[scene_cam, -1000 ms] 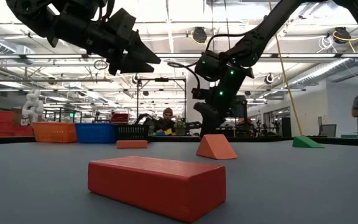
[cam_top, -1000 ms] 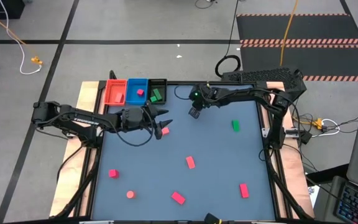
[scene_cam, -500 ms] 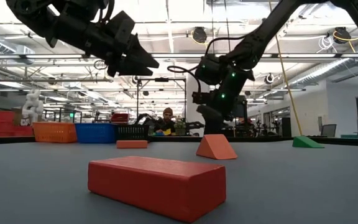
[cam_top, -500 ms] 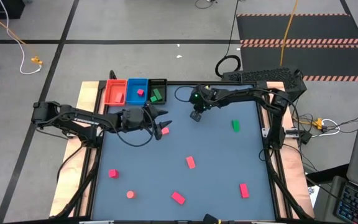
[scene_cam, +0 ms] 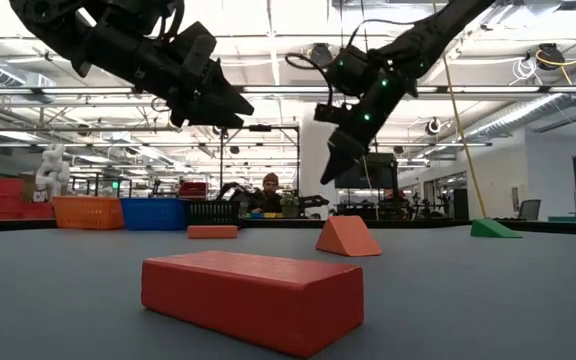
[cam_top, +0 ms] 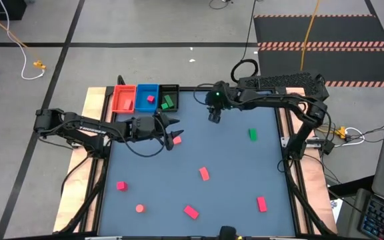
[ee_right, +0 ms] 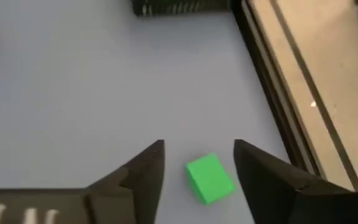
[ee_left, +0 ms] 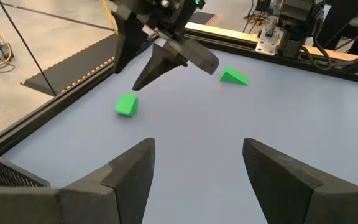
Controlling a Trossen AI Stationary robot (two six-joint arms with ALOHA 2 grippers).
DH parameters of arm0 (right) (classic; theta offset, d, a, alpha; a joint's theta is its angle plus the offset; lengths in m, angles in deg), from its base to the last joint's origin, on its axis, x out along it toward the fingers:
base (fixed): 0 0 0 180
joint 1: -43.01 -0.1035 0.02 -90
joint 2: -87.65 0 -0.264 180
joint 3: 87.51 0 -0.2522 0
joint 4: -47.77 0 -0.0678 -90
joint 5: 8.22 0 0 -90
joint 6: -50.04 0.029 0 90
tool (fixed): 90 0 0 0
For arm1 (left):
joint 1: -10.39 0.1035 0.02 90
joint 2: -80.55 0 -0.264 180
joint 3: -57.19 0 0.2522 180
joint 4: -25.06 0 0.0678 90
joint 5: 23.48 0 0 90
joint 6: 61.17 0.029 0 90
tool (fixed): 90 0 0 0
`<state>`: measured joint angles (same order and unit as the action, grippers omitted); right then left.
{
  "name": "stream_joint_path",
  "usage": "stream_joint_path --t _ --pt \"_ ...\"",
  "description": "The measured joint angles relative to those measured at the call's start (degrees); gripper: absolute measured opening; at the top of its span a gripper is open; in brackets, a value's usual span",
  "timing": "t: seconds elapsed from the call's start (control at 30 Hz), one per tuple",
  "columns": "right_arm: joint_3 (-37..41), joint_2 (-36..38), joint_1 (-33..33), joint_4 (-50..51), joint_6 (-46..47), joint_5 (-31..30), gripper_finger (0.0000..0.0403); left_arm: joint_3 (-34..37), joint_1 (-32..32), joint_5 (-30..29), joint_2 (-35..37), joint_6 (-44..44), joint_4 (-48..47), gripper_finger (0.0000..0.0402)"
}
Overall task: Sort & place blocks by color
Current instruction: Put the green block into the black bin
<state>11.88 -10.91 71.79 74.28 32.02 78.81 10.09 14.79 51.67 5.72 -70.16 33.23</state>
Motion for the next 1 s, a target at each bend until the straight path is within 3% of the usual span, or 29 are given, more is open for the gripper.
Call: stream_joint_path --t 0.13,0.4,0.67,1.0 --pt "-0.06 -2.71 2.43 -0.27 -3.34 3.87 0.0217 0.00 0.00 0.00 0.00 -0.09 0.07 0.0244" --pt "0.02 -9.07 6.83 0.67 -8.68 6.45 0.0203 0.00 0.00 0.00 0.00 0.53 -0.11 0.0244" --pt "-0.02 -10.99 9.08 -0.48 -9.65 10.78 0.0199 0.00 0.00 0.00 0.00 1.33 -0.43 0.0244" --pt "-0.07 -10.56 8.61 -4.85 -9.87 10.79 0.0199 0.00 0.00 0.00 0.00 0.94 -0.81 0.0244"
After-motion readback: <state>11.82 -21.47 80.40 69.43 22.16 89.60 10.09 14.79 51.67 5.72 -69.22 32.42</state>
